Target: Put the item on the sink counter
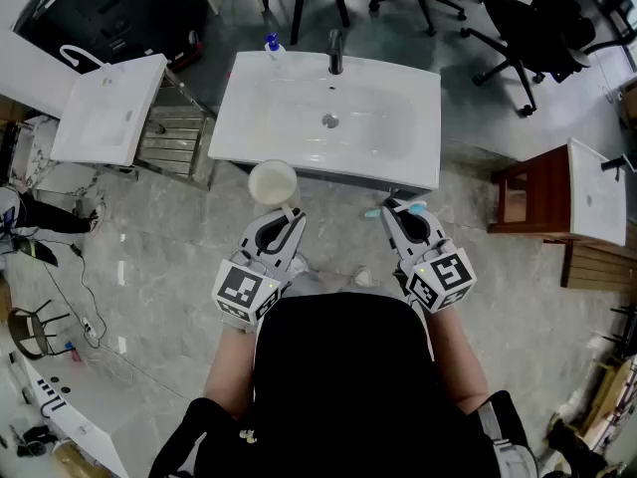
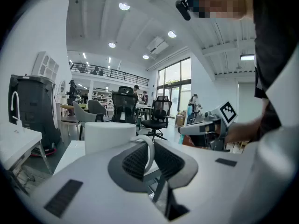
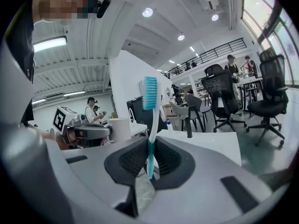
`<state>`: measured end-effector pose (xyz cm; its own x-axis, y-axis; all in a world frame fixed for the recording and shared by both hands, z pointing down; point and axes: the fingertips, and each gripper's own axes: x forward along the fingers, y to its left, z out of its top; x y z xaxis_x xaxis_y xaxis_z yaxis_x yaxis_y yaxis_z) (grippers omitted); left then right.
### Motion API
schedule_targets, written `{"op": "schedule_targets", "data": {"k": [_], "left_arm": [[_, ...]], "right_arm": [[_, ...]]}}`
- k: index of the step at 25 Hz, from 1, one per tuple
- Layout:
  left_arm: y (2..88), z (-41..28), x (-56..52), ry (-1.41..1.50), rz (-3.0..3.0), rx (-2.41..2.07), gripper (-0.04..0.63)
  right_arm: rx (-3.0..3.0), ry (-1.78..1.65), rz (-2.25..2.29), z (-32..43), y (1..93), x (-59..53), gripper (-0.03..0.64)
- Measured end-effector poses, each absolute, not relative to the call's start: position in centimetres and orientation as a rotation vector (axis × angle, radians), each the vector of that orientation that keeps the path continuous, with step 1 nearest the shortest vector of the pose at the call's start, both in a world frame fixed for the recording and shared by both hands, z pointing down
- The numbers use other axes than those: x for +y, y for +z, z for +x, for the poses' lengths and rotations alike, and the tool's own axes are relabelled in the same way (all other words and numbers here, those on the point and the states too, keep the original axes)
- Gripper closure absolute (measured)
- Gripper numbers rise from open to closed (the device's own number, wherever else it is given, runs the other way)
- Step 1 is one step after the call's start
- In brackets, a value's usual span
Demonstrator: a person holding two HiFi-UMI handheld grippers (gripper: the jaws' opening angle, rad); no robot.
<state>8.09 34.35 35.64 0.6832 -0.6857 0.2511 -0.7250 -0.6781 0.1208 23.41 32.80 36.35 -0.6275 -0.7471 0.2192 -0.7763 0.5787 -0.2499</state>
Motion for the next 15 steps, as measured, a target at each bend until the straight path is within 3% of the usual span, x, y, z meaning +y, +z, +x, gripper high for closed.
{"op": "schedule_targets", "data": {"k": [15], "left_arm": [[36.5,1.1,32.9,0.252,2.708,-1.065,0.548]], "right_arm": [[-2.683,0.470,1.337,15.5,35.6,30.8,0.563]]}}
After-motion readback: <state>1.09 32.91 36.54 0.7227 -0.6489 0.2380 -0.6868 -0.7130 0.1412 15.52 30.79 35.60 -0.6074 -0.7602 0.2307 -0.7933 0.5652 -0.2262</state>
